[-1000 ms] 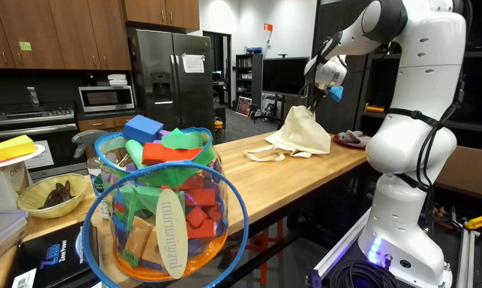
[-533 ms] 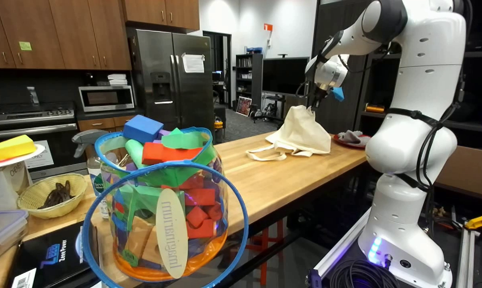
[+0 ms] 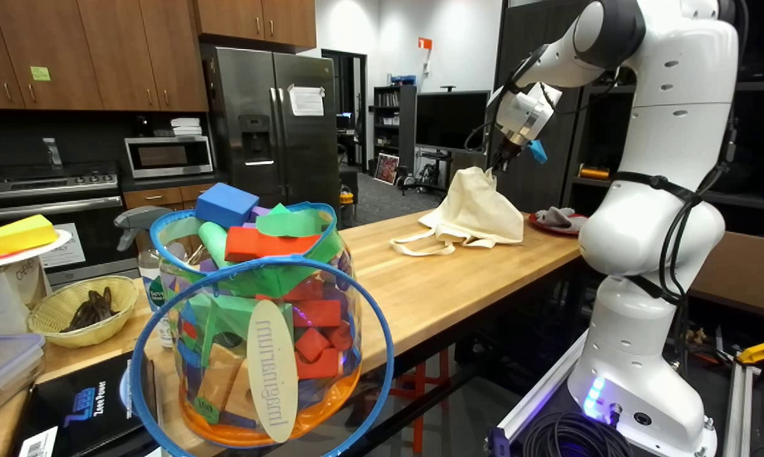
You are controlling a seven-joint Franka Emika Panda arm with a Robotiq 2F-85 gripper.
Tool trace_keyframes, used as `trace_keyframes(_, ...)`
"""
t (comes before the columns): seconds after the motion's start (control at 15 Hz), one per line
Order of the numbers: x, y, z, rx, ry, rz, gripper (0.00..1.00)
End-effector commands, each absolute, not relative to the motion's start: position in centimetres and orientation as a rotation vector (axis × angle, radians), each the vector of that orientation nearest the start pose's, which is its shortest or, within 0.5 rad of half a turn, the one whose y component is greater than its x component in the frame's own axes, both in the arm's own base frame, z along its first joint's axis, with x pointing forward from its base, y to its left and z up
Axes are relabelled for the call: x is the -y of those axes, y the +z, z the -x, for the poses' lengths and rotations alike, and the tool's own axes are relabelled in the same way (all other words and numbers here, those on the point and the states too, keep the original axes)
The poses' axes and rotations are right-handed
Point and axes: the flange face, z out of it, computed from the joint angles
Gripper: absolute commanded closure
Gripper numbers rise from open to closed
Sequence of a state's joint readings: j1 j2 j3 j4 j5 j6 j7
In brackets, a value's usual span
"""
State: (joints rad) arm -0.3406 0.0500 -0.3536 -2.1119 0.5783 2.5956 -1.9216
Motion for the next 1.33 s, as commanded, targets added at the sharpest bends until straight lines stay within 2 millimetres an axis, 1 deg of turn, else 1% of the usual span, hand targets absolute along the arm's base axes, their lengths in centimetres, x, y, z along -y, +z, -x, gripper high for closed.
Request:
trace_keyframes(0.0,38.4,44.1,-44.1,1.321,-0.904,3.060,0.99)
trace_keyframes(0.27,38.3,44.1,-44.0,1.340,-0.944,3.014,0.99)
trace_keyframes(0.33,34.8,47.9,-48.5,1.440,-0.921,2.982,0.99)
trace_keyframes(0.4,33.5,48.4,-48.7,1.475,-0.909,2.961,0.99)
trace_keyframes(0.47,32.1,49.8,-50.0,1.524,-0.900,2.939,0.99)
trace_keyframes(0.53,30.3,51.3,-51.4,1.613,-0.910,2.900,0.99)
trace_keyframes(0.67,26.0,54.3,-54.2,1.716,-0.956,2.835,0.99)
trace_keyframes(0.73,23.4,55.9,-55.6,1.791,-0.985,2.786,0.99)
trace_keyframes(1.0,12.8,61.8,-59.5,2.094,-1.061,2.554,0.99)
trace_keyframes(1.13,6.8,64.2,-60.6,2.233,-1.091,2.418,0.99)
trace_keyframes(1.27,0.6,66.2,-61.2,2.348,-1.115,2.278,0.99)
